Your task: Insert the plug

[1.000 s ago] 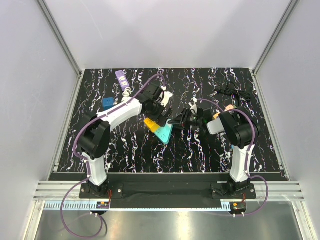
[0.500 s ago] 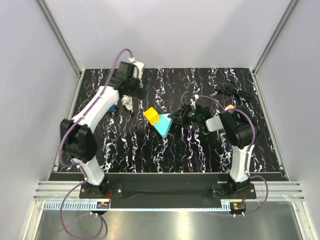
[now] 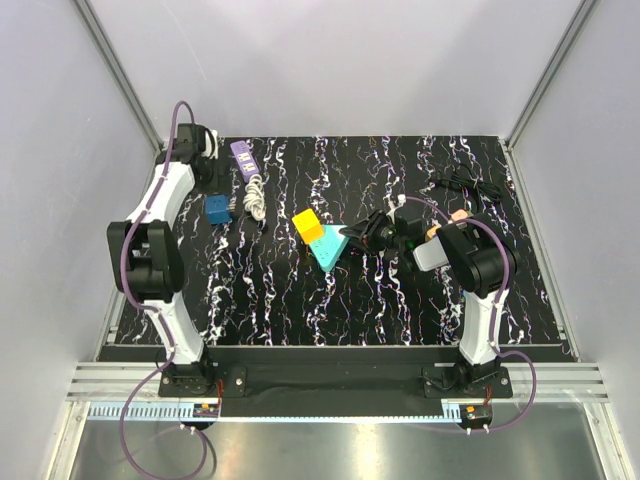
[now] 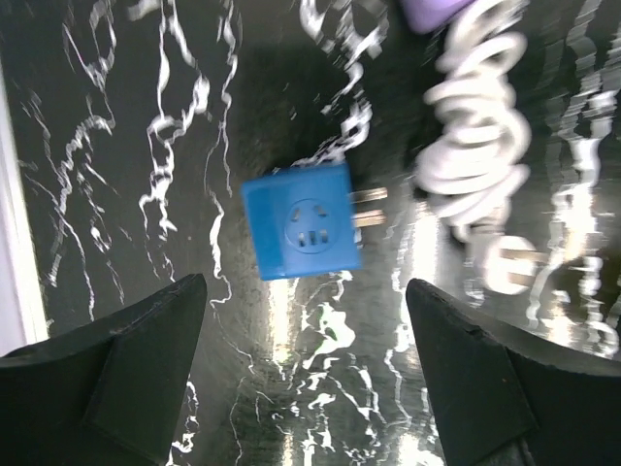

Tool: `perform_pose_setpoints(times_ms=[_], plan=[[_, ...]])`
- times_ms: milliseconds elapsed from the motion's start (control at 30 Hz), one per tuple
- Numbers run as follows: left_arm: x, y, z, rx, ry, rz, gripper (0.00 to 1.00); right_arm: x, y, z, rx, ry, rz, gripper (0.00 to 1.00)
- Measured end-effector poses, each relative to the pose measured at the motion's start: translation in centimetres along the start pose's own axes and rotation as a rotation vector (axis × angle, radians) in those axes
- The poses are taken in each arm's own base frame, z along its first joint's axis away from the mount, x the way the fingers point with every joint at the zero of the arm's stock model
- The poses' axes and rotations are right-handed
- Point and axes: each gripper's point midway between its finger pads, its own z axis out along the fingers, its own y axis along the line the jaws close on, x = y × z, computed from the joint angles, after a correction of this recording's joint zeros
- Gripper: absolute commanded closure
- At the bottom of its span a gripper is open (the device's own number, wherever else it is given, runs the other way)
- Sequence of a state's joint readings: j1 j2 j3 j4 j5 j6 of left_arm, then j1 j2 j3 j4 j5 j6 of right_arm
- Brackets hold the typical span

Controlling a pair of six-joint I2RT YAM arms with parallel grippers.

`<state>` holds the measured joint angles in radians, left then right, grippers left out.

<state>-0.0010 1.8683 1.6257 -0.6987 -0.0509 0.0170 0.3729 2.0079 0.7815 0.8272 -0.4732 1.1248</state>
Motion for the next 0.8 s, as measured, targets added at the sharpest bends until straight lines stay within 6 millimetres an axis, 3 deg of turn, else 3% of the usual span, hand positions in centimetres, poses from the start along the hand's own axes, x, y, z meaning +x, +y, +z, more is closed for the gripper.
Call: perform_pose_setpoints(times_ms=[233, 400, 467, 567, 700, 767, 800], plan=[[1.9, -0.3, 2.8, 0.03, 0.076, -0.013, 0.19, 0.3, 0.0, -0.2, -0.01, 0.008, -0.003, 0.52], [3.8, 0.3, 5.3, -0.001, 0.143, -0.025, 0.25, 0.6, -0.2, -0.3, -0.003, 0.023, -0.003, 0.41], [3.7, 0.7, 5.4, -0.014, 0.137, -0.032, 0.26, 0.7, -0.3, -0.4, 0.006, 0.028, -0.01, 0.38], [4.0, 0.9, 5.8, -0.018, 0.146, -0.041, 0.37, 0.8, -0.2, -0.8, 0.029, 0.034, -0.028, 0.32], [4.3, 0.7, 6.1, -0.011, 0.155, -0.043, 0.77, 0.5, 0.4, -1.5, 0.076, 0.042, -0.075, 0.24], [4.2, 0.6, 6.1, -0.002, 0.152, -0.037, 0.87, 0.0, 1.2, -1.7, 0.096, 0.041, -0.111, 0.2], [4.2, 0.5, 6.2, 0.007, 0.151, -0.035, 0.95, -0.2, 1.6, -1.9, 0.102, 0.038, -0.13, 0.13]])
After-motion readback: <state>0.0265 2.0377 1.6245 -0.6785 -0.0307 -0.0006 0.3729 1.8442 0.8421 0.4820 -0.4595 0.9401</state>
